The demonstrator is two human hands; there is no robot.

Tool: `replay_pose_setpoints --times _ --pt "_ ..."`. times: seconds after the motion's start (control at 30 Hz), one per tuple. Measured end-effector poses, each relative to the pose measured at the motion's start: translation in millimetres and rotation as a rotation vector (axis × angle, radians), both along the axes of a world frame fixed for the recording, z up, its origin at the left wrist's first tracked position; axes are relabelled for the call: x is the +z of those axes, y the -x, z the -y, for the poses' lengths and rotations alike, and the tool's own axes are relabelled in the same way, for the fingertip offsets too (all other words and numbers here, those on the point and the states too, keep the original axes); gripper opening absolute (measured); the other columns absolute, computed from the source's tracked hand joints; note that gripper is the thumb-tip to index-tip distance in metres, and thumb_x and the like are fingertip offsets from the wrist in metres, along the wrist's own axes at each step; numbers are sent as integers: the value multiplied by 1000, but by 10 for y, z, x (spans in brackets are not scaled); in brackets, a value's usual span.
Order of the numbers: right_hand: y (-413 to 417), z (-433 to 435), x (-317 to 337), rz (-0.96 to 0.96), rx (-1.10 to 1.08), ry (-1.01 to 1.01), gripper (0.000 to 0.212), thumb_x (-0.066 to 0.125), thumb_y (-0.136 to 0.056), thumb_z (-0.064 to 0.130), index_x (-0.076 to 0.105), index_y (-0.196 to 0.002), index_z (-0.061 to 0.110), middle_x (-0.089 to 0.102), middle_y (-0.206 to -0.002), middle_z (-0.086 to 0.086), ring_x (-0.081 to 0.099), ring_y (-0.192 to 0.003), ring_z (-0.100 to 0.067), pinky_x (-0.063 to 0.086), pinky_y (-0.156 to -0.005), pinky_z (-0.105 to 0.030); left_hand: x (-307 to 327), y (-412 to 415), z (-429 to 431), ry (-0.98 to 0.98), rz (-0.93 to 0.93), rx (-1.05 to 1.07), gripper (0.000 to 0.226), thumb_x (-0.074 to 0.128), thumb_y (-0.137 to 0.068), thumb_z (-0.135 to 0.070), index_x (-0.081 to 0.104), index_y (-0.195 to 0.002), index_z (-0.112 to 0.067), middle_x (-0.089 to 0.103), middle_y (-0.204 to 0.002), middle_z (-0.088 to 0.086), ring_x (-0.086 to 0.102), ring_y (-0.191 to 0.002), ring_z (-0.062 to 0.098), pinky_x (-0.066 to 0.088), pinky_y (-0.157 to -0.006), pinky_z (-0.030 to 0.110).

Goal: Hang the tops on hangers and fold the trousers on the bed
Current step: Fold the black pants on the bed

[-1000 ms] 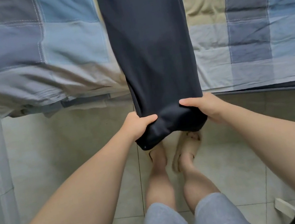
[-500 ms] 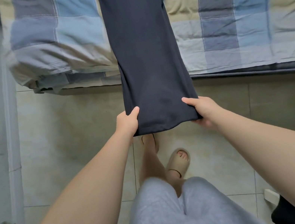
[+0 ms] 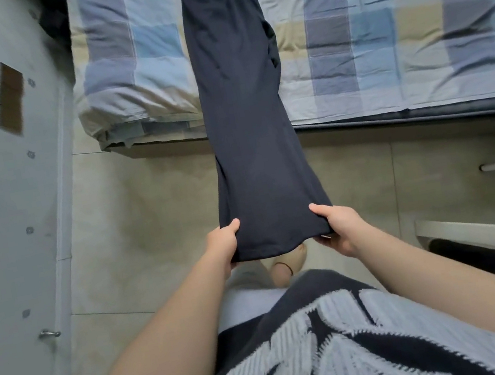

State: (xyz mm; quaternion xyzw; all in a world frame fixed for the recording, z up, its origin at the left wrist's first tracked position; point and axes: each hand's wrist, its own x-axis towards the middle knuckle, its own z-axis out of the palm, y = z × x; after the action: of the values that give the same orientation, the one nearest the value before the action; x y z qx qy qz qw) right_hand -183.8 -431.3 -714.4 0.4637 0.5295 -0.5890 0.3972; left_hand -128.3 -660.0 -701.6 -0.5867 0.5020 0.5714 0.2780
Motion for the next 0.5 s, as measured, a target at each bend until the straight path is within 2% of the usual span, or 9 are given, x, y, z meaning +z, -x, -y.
replay_pose_setpoints --times 0.07,0.1,0.23,0.37,0.5 --pt "-117 -88 142 9 -24 11 22 76 -87 19 67 -105 12 75 -100 -7 70 -87 -23 56 -59 -31 124 -99 -44 -20 34 31 44 64 -96 -36 56 -132 -12 69 -117 7 68 -103 30 59 -82 41" --pt "-152 -125 208 11 -32 17 21 76 -87 19 67 -104 12 75 -99 -7 69 -86 -23 56 -59 -31 194 -124 -55 -24 36 50 45 65 -96 -36 56 -132 -11 70 -117 8 68 -103 30 58 -85 42" --pt "-82 -193 427 -14 -53 50 18 76 -87 18 68 -103 13 77 -85 -3 69 -81 -22 56 -55 -29 450 -16 -43 -22 -8 112 37 66 -94 -35 60 -125 -15 72 -107 4 70 -93 25 57 -69 34" --pt "287 -100 645 -76 -75 70 18 73 -89 16 69 -107 13 76 -94 -4 68 -83 -21 56 -57 -29 705 349 9 17 -80 172 27 61 -94 -37 61 -116 -21 72 -103 1 67 -87 21 51 -60 29" --pt "781 82 846 -144 -107 89 14 71 -89 13 68 -103 12 74 -92 -7 67 -79 -22 56 -55 -28 849 786 122 85 -182 240 19 60 -94 -33 63 -108 -20 69 -96 2 60 -78 19 46 -60 28"
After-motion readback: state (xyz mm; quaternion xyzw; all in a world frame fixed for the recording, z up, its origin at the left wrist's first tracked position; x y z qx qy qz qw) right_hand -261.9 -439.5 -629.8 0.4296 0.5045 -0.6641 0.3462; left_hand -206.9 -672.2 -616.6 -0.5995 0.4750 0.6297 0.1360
